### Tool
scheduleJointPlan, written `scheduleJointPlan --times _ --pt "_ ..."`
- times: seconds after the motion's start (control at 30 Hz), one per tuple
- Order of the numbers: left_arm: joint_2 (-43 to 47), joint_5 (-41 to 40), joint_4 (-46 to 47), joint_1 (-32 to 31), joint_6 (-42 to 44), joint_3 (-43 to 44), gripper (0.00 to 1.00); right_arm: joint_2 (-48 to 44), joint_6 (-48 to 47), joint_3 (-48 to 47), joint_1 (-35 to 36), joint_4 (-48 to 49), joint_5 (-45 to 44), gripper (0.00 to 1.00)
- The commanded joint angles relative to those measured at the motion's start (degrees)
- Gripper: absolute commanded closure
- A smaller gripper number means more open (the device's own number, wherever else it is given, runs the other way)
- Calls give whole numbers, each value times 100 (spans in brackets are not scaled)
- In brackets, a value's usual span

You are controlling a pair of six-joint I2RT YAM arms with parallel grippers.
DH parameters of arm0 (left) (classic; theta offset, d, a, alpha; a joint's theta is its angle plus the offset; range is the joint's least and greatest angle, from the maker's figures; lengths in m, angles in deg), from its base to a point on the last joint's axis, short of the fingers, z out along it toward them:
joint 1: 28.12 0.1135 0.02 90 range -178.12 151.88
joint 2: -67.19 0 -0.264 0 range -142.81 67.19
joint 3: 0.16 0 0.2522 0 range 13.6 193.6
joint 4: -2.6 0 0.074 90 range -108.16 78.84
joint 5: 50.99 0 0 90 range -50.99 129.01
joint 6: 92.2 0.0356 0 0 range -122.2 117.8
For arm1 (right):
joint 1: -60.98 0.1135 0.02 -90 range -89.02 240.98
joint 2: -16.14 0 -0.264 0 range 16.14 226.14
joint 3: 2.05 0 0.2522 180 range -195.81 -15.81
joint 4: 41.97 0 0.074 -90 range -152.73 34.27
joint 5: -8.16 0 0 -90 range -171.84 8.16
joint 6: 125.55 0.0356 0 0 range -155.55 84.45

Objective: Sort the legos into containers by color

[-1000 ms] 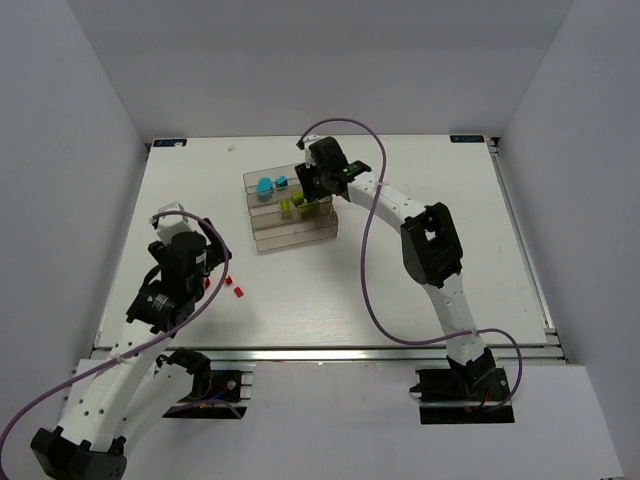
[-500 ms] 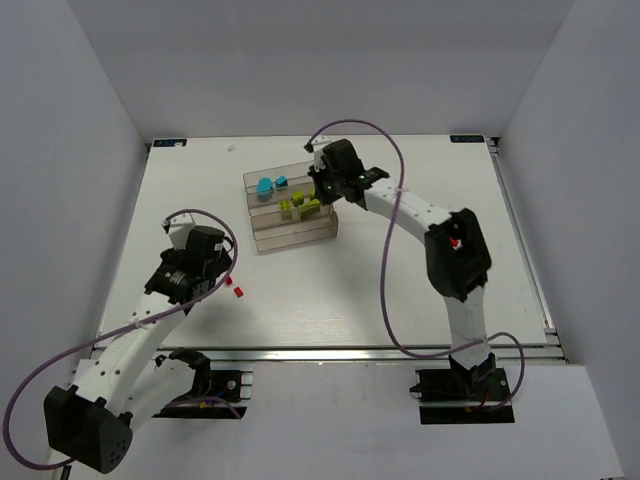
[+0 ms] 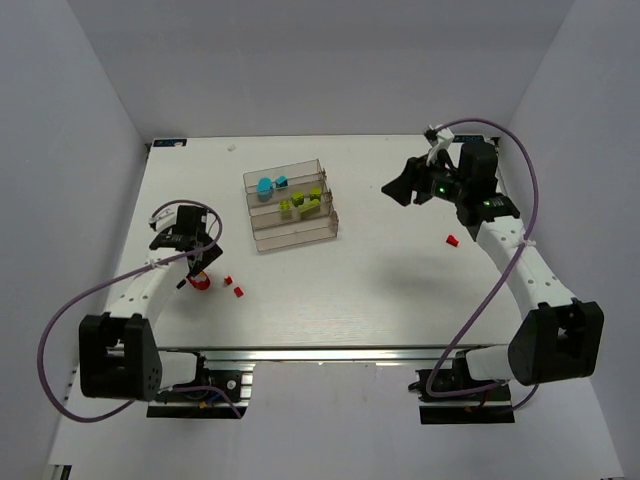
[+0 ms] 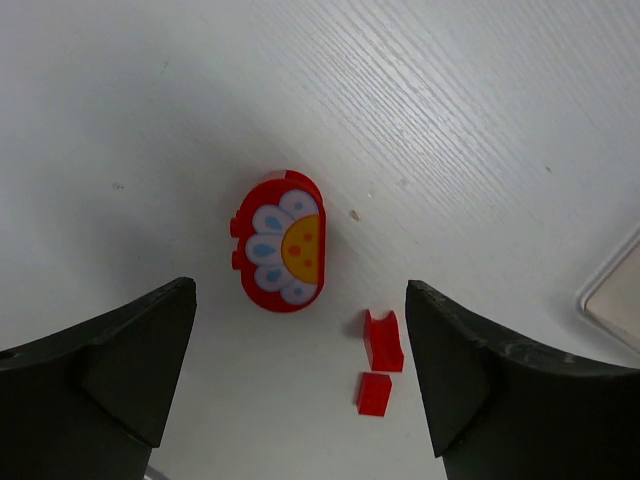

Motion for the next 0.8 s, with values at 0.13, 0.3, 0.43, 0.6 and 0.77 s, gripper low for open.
scheduleJointPlan --times 0.13,0.3,0.43,0.6,0.77 --pt "-826 708 388 512 84 212 5 -204 98 139 -942 29 1573 39" --pt "-1363 945 511 696 84 221 26 -195 107 131 -1436 -15 1749 40" --pt "-1364 981 564 697 101 203 48 -177 265 113 -1726 -68 2057 42" --pt "-821 910 485 750 452 467 77 -134 266 113 -2051 -76 2101 44" --pt "15 3481 2060 574 2502 285 100 121 -845 -210 -2262 -820 1978 93"
